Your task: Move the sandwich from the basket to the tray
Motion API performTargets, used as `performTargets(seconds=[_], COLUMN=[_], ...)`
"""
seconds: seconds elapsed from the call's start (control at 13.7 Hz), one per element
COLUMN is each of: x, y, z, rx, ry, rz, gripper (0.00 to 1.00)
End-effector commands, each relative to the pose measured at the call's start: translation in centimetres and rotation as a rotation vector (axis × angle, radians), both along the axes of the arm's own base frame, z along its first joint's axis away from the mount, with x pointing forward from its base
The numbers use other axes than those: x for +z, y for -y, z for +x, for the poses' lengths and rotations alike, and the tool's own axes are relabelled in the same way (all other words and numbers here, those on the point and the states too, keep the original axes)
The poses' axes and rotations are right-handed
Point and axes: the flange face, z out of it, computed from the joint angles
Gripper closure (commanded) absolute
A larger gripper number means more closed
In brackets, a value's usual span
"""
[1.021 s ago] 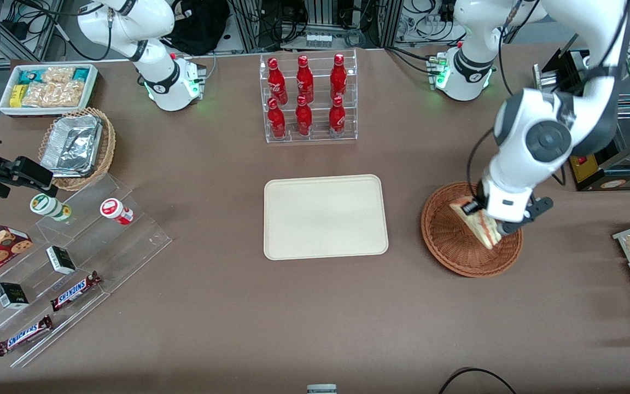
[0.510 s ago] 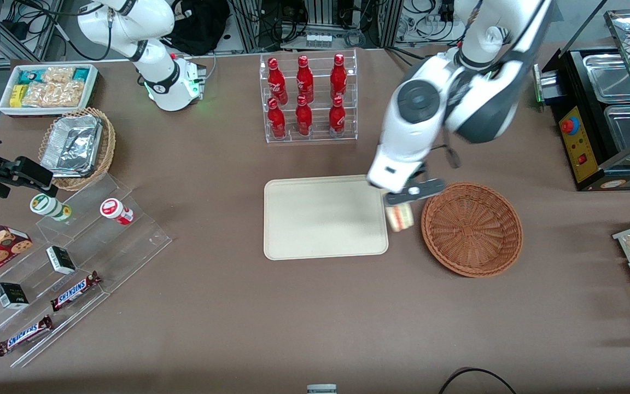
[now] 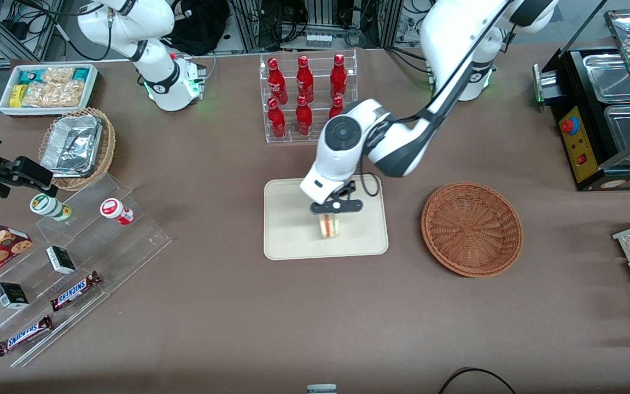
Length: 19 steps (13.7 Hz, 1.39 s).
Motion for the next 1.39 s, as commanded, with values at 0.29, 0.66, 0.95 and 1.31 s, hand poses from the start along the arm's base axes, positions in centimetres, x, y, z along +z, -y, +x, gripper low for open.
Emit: performTargets(seconds=[0.29, 0.66, 0.95, 1.31], x=[-4.1, -6.0, -3.1, 8.5], y=[0.8, 1.1, 0.6, -6.1], z=[-0.2, -0.6, 0.0, 3.3], rx=[-0.034, -0.043, -0.031, 0.139], ry=[-0.007, -0.022, 0.005, 0.013], rz=[0.056, 0.057, 0.054, 0.108], gripper=[0.86, 0.53, 0.00, 0.00])
